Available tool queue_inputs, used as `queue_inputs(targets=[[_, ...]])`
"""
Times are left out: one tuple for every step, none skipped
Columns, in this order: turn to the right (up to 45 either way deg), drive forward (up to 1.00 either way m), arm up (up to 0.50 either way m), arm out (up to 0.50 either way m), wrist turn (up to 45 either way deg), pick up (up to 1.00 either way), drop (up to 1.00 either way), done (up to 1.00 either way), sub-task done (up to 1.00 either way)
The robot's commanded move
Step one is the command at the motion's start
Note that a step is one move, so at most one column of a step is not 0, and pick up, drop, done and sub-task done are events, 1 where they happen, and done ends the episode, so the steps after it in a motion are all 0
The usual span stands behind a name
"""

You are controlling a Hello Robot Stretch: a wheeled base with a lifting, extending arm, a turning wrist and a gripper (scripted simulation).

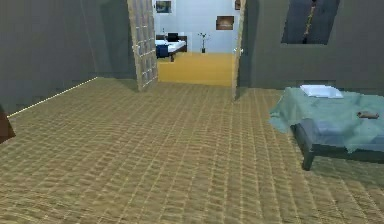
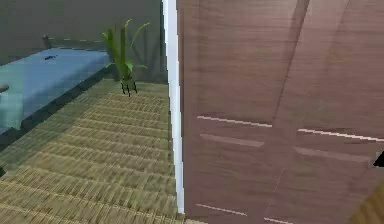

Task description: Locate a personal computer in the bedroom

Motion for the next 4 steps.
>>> queue_inputs(targets=[[0.0,1.00,0.00,0.00,0.0,0.00,0.00,0.00,0.00],[0.0,1.00,0.00,0.00,0.0,0.00,0.00,0.00,0.00],[0.0,1.00,0.00,0.00,0.0,0.00,0.00,0.00,0.00],[12.0,0.00,0.00,0.00,0.0,0.00,0.00,0.00,0.00]])
